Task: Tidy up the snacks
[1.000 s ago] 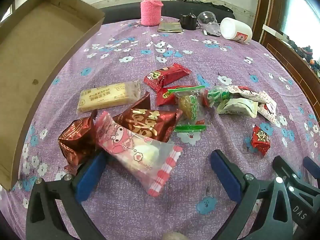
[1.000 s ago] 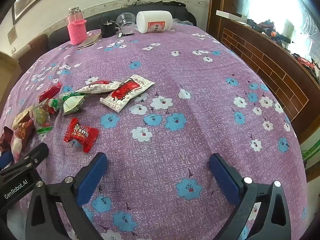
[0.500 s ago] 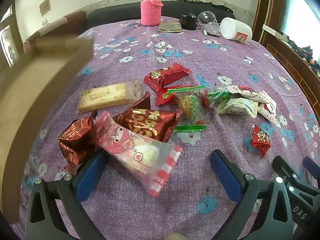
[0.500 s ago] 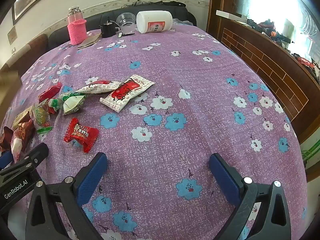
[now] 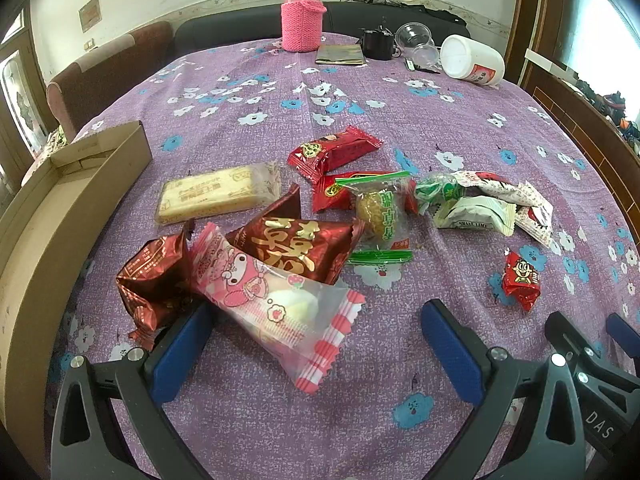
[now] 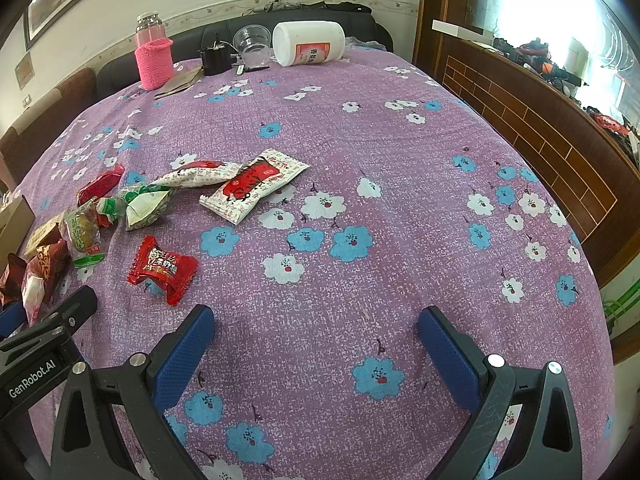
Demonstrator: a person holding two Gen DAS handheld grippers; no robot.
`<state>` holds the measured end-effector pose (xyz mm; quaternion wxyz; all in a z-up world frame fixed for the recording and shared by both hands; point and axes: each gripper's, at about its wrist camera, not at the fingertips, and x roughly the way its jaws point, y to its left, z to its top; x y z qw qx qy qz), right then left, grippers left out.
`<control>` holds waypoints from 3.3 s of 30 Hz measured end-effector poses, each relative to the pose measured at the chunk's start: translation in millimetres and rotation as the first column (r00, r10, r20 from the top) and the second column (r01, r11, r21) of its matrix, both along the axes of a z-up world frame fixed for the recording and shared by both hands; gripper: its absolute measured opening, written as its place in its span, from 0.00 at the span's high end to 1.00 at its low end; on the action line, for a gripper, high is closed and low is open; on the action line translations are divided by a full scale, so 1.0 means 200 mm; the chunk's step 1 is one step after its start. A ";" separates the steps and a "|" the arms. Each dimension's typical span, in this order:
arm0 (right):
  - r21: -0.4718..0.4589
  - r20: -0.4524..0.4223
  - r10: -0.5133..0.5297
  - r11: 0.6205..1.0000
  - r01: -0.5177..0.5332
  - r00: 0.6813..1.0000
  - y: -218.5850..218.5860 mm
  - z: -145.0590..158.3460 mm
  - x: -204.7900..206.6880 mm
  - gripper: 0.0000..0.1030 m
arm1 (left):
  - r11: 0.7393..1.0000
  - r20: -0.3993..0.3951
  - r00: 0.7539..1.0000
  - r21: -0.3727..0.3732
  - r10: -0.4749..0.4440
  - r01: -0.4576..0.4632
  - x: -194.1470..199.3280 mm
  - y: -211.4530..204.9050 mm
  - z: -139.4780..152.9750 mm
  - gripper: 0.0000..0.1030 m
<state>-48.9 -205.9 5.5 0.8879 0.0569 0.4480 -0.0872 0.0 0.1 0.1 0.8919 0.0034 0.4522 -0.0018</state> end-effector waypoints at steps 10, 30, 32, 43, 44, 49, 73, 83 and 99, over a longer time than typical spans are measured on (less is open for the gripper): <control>0.000 0.000 0.000 1.000 0.000 1.000 0.00 0.00 0.00 0.01 | 1.000 0.000 1.000 0.000 0.000 0.000 0.00 0.00 0.00 0.00; 0.000 -0.001 0.000 1.000 0.000 1.000 0.00 0.00 0.00 0.01 | 1.000 0.000 1.000 -0.001 0.000 0.000 0.00 0.00 0.00 0.00; 0.000 -0.001 0.000 1.000 0.000 1.000 0.00 0.00 0.00 0.01 | 1.000 0.000 1.000 -0.001 0.000 0.000 0.00 0.00 0.00 0.00; 0.000 -0.001 0.000 1.000 0.000 1.000 0.00 0.00 0.00 0.01 | 1.000 0.000 1.000 -0.001 0.000 0.000 0.00 0.00 0.00 0.00; 0.000 -0.001 0.000 1.000 0.000 1.000 0.00 0.00 0.00 0.01 | 1.000 0.000 1.000 -0.001 0.000 0.000 0.00 0.00 0.00 0.00; 0.000 -0.001 0.000 1.000 0.000 1.000 0.00 0.00 0.00 0.01 | 1.000 0.000 1.000 0.000 0.000 0.000 0.00 0.00 0.00 0.00; 0.007 -0.052 0.075 0.997 -0.074 0.996 -0.01 0.01 -0.08 0.01 | 0.956 -0.015 0.965 -0.139 -0.263 0.259 -0.26 0.14 0.11 0.08; -0.009 0.066 0.117 0.993 -0.116 0.991 0.04 0.18 -0.19 0.11 | 0.936 0.080 0.975 -0.276 -0.206 0.220 -0.47 0.66 0.29 0.22; 0.284 0.114 0.149 0.942 -0.176 0.982 0.14 0.13 0.06 0.47 | 0.932 0.001 0.957 -0.226 -0.292 0.284 -0.15 0.46 0.29 0.38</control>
